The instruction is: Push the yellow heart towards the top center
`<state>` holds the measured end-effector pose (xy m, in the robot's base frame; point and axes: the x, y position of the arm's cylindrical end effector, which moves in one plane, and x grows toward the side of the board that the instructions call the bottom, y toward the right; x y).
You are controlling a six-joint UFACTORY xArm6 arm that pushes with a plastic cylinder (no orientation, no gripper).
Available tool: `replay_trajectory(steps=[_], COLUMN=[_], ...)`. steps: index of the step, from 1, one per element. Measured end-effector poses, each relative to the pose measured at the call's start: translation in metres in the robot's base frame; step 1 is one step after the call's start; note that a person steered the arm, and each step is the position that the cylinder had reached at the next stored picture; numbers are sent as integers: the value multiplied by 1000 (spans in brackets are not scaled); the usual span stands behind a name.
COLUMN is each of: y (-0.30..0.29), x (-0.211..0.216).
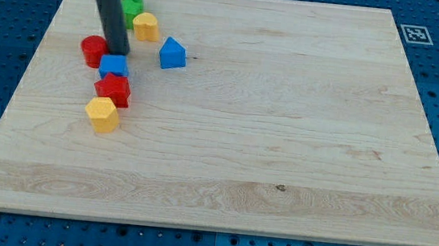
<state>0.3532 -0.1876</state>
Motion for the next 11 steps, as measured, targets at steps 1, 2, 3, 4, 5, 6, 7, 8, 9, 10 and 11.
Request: replay_trajectory(steps=[1,2,3,4,5,6,7,8,9,10,11], y=[-6,-5,2,8,17,38,63,90,98,94,85], x=[-19,-33,-33,-33,-33,-33,-33,-36,-41,-41,-58])
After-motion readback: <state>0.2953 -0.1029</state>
